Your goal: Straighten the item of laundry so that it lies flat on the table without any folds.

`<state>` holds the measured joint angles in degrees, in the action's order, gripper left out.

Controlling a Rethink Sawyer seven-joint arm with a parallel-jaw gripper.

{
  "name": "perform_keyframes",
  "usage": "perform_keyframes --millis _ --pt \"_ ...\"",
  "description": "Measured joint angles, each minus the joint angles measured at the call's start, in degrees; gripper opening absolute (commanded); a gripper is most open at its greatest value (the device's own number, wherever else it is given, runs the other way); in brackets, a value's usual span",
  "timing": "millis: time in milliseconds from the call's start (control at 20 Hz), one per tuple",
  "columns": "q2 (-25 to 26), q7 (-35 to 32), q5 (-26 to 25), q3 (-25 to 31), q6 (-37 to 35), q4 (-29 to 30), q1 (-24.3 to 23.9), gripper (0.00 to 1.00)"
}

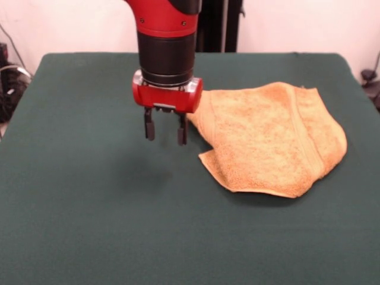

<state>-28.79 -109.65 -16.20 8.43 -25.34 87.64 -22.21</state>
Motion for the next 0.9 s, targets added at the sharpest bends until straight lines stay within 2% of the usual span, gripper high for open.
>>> perform_keyframes --millis 900 --pt "0.0 0.0 1.6 0.0 -0.5 0.0 2.4 1.00"
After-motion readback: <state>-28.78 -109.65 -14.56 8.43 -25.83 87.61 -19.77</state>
